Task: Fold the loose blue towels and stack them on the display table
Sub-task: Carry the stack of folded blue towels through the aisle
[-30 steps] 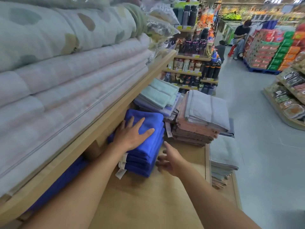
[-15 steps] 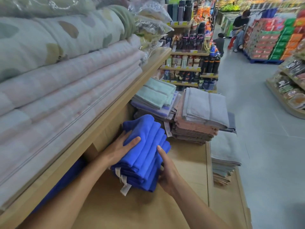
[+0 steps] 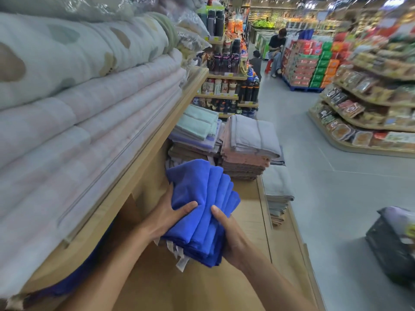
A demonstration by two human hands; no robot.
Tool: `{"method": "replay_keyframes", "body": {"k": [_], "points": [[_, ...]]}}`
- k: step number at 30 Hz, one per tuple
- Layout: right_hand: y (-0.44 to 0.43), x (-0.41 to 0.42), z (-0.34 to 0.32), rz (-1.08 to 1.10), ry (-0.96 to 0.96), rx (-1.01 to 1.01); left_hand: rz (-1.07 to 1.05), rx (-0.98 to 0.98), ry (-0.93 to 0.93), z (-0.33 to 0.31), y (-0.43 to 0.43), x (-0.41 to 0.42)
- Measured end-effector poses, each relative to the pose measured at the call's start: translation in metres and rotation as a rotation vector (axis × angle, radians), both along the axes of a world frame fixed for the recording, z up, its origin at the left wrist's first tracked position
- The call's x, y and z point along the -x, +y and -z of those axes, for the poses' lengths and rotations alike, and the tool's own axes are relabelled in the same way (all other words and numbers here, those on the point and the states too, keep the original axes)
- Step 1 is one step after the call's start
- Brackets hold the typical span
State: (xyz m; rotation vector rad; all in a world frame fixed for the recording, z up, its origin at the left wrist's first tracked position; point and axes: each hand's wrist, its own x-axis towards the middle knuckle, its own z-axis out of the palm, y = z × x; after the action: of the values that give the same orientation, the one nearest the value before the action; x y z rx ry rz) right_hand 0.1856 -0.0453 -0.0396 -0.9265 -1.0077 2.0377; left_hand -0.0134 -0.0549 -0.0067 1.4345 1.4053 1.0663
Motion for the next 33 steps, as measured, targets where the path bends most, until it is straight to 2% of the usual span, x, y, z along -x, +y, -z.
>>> {"method": "replay_keyframes", "body": {"k": [2, 5, 15, 20, 25, 29, 33], "points": [[-0.012, -0.015, -0.008, 0.038, -0.051, -0.075, -0.023, -0.078, -0.047, -0.002, -0.012, -0.014], [-0.032, -0.048, -0.022, 0.078, -0.077, -0.134, 0.07, -0.157, -0.117, -0.014, -0.021, -0.045], [-0.106, -0.219, -0.064, 0.399, -0.182, -0.242, 0.385, -0.216, -0.176, -0.048, -0.031, -0.219], [-0.153, -0.331, -0.054, 0.61, -0.151, -0.153, 0.545, -0.198, -0.189, -0.04, -0.043, -0.346], [-0.201, -0.458, -0.043, 0.747, -0.197, -0.129, 0.668, -0.151, -0.234, -0.023, -0.069, -0.49], [-0.233, -0.547, -0.025, 0.769, -0.22, -0.066, 0.708, -0.083, -0.231, 0.004, -0.091, -0.585], [-0.241, -0.608, 0.003, 0.741, -0.208, 0.01, 0.665, -0.015, -0.214, 0.032, -0.104, -0.643]]}}
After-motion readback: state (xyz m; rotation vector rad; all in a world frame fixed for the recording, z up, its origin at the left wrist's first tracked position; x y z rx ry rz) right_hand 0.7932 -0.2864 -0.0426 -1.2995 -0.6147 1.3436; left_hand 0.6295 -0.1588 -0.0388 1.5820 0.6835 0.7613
